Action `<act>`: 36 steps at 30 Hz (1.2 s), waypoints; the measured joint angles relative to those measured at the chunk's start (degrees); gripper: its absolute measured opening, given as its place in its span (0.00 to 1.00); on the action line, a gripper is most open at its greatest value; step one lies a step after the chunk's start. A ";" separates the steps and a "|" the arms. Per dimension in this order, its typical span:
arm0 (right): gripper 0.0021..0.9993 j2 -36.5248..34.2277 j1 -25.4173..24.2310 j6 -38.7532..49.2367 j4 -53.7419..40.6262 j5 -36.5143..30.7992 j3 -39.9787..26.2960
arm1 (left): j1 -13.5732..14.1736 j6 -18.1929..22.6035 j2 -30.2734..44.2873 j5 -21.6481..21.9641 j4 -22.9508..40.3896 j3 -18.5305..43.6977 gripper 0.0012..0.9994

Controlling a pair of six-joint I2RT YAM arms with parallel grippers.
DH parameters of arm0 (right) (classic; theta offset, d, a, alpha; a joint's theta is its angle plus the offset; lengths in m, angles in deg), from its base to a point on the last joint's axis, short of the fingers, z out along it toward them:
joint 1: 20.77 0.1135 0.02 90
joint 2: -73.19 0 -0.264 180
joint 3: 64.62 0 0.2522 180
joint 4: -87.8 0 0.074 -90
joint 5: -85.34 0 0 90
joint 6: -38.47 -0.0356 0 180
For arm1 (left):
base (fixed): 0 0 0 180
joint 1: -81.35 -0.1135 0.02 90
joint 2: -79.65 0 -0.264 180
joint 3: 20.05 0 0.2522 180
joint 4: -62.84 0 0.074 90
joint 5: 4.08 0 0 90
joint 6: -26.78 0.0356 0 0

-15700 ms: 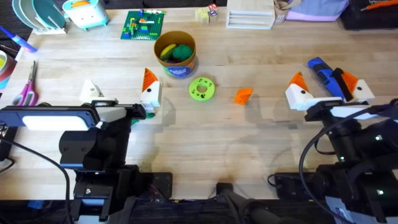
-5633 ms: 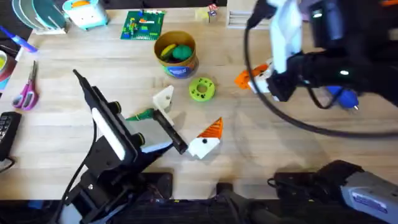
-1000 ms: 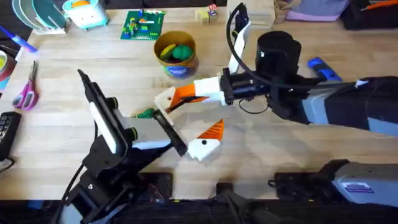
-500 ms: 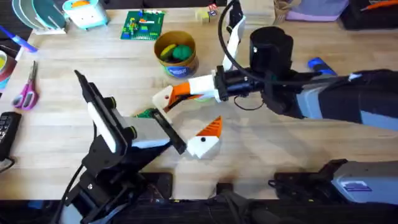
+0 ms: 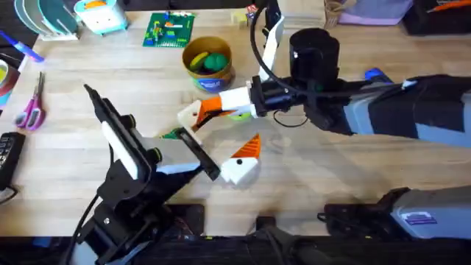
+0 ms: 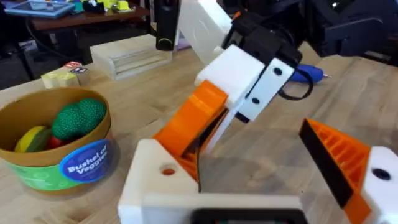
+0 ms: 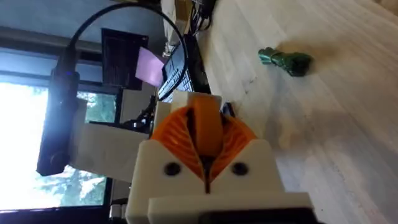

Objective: Pick up the gripper from the table and insert it into the empty holder that is missing its gripper. Then pick up a screw, insert it into the mounting hole, and use the screwdriver to tighten it. Finally, clean up the table by picking up the vegetable and placing it into the bucket.

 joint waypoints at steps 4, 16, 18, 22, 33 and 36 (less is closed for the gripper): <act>0.01 -0.01 -0.10 0.64 -0.03 0.47 -0.02 | 0.00 0.12 0.00 0.01 0.02 0.00 0.99; 0.12 -0.39 -1.25 1.66 0.10 4.27 -0.35 | 0.51 1.09 0.00 0.24 -0.21 0.02 0.99; 0.16 -0.39 -1.27 1.68 0.03 4.51 -0.35 | 0.61 1.13 0.00 0.26 -0.10 0.02 0.99; 0.31 -0.66 -1.27 2.16 -0.25 5.35 -0.35 | 0.79 1.27 0.00 0.11 0.34 0.02 0.99; 0.47 -0.67 -1.33 2.95 -0.35 9.87 -0.35 | 1.22 1.29 0.00 -1.31 0.32 0.04 0.99; 0.50 -0.67 -1.52 2.94 -0.34 10.90 -0.35 | 1.34 1.29 0.00 -1.61 0.32 0.04 0.99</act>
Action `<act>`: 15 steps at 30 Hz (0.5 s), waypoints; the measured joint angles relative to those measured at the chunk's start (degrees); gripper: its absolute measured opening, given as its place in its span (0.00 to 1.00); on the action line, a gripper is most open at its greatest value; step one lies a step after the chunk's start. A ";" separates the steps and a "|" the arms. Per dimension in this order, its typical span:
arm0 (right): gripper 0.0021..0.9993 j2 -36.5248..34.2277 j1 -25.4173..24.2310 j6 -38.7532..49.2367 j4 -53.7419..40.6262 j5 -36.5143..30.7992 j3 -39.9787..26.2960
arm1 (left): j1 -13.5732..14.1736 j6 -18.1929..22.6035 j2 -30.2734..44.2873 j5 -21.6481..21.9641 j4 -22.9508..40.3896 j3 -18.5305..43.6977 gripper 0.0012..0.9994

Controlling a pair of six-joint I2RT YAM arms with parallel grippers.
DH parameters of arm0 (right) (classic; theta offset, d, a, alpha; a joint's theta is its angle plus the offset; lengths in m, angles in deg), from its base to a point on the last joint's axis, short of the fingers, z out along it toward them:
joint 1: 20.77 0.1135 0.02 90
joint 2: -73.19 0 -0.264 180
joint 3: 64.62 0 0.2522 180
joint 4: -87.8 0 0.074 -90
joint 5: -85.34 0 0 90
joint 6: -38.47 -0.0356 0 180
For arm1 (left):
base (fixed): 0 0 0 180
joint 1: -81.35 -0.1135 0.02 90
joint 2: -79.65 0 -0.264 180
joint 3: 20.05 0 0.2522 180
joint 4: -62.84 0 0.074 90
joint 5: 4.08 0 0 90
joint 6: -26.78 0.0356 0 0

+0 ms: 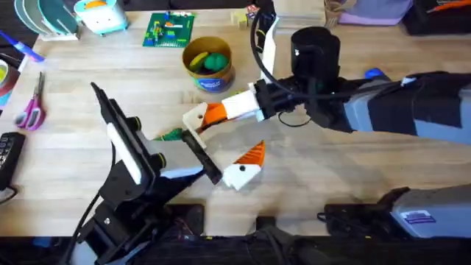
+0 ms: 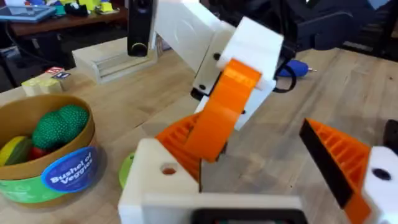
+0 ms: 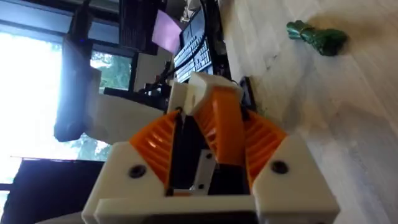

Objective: Pick up the gripper from the table and insert it into the empty holder that is missing its gripper. Then pick up a screw, insert it into the mounting hole, and use the screwdriver to tighten it. Finally, clean up the table by picking up the vegetable and placing it into the bucket.

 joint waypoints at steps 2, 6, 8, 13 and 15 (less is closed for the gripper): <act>0.56 0.01 -0.03 -0.01 0.07 0.57 0.00 | 0.10 0.00 0.00 -0.45 0.00 0.00 0.99; 0.69 -0.01 0.03 0.01 0.21 1.61 0.00 | 0.52 -0.02 0.00 -1.74 -0.04 0.02 0.99; 0.76 0.00 0.03 0.01 0.28 1.93 0.00 | 0.52 -0.02 0.00 -2.07 -0.06 0.02 0.99; 0.97 0.01 0.03 0.03 0.32 1.94 -0.02 | 0.52 -0.02 0.00 -2.70 -0.09 0.02 0.99; 0.98 -0.01 0.03 0.09 0.31 1.66 -0.02 | 0.52 -0.02 0.00 -2.75 -0.09 0.02 0.99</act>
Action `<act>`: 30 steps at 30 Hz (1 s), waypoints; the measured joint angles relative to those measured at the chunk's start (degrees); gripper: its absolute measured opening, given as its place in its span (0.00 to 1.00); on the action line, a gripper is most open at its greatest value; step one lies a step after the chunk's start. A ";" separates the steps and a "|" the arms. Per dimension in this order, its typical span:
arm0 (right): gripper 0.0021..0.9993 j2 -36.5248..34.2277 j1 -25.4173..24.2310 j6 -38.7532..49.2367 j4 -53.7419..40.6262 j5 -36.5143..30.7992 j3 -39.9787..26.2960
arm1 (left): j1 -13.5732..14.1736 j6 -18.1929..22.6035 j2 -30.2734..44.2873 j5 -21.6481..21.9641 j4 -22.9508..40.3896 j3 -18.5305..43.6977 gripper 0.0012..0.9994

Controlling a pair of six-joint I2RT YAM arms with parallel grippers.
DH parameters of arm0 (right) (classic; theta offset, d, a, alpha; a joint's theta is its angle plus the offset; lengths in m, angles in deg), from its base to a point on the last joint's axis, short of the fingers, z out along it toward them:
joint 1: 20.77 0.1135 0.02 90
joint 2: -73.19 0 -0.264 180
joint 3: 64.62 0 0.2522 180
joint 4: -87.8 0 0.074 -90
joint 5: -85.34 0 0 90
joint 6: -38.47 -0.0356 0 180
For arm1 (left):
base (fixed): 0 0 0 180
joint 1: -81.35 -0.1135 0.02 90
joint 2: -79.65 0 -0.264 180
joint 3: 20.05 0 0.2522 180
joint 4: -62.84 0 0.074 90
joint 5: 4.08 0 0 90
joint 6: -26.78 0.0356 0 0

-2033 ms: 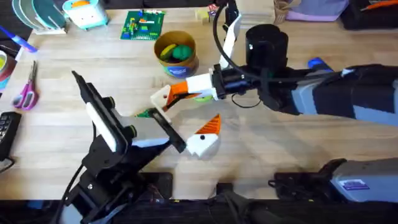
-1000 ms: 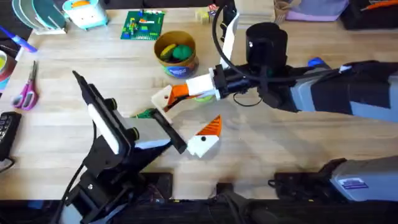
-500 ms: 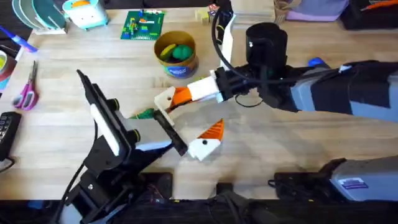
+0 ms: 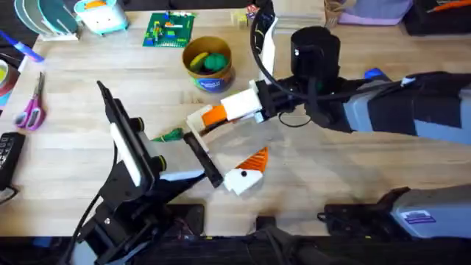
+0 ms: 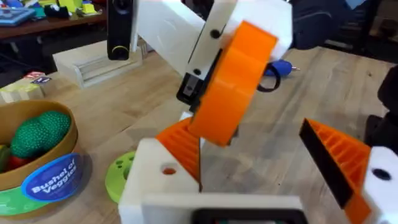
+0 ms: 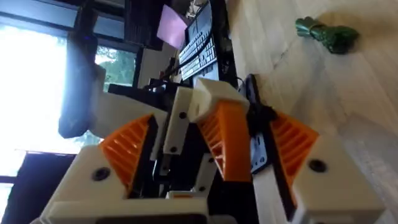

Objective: Pick up the gripper from the table and insert it into the empty holder that is missing its gripper. Then pick up a screw, insert it into the mounting hole, and use the screwdriver to tighten it. Finally, clean up the table by picking up the vegetable and placing it into the bucket.

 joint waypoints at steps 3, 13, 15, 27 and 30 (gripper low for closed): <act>0.99 0.01 -0.24 0.35 0.00 -1.45 0.02 | 0.00 0.00 0.00 0.00 0.00 0.00 0.99; 0.99 0.00 -10.68 2.49 0.14 -7.12 -2.31 | 0.00 0.00 0.00 -0.03 0.00 0.00 0.99; 0.99 0.05 -12.97 3.65 -0.37 -7.60 -4.05 | 0.00 0.00 0.01 -0.03 0.00 0.00 0.99; 0.99 3.10 -16.59 32.40 -45.78 -25.40 -14.06 | 0.00 0.00 0.00 -0.05 0.00 0.00 0.99; 0.99 3.12 -16.26 41.93 -50.68 -31.02 -14.99 | 0.00 0.00 0.00 -0.07 0.00 0.00 0.99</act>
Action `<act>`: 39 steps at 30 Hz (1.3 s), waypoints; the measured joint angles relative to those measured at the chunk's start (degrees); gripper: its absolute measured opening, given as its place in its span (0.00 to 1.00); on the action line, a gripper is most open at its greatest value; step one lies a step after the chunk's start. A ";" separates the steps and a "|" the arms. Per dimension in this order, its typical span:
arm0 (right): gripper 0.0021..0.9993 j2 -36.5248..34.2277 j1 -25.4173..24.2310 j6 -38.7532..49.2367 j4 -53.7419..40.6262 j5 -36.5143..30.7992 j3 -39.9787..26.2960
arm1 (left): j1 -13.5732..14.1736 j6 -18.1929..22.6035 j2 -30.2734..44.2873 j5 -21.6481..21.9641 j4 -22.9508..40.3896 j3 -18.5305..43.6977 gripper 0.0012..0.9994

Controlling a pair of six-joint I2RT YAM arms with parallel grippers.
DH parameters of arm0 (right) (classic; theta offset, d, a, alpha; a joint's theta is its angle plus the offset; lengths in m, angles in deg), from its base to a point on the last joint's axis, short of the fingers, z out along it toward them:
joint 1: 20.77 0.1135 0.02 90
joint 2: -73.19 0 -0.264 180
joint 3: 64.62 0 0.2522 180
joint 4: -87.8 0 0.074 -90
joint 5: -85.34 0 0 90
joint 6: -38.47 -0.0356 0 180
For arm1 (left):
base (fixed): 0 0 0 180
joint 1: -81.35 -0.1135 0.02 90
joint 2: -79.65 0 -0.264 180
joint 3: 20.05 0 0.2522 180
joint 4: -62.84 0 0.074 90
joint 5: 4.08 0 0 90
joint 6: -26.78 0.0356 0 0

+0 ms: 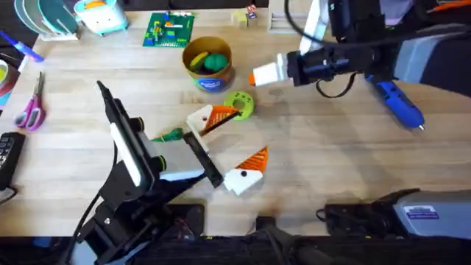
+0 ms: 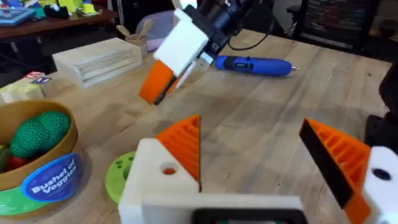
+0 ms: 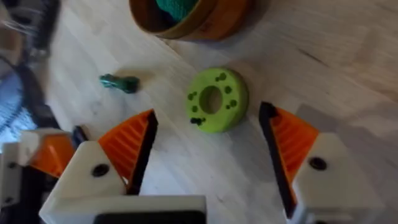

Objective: Pick up the gripper from the table and insert it into the empty holder that is missing its gripper. Then pick up a screw, insert it into the mounting hole, and use the screwdriver to tighten it. Finally, clean up the table by picking up the vegetable and placing it into the bucket.

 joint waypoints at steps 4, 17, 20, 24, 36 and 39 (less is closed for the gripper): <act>0.99 0.02 1.68 15.09 -6.72 -5.43 -0.47 | 0.00 0.00 0.00 -0.04 0.00 0.00 0.99; 0.99 0.02 7.86 35.98 -8.53 -12.46 -0.47 | 0.00 0.00 0.00 -0.09 0.00 0.00 0.99; 0.99 0.02 9.85 36.95 -8.53 -12.09 -0.47 | 0.00 0.00 0.00 -0.11 -0.01 0.00 0.99; 0.93 -0.22 12.21 37.77 -8.14 -11.98 -0.47 | 0.00 0.00 0.01 -0.11 -0.02 0.00 0.99; 0.70 -5.87 14.75 38.11 -3.91 -11.80 -0.49 | 0.00 0.00 0.00 -0.11 -0.02 0.00 0.99; 0.59 -6.63 15.62 38.11 -2.58 -11.80 -0.49 | 0.00 0.00 0.00 -0.11 0.00 0.00 0.99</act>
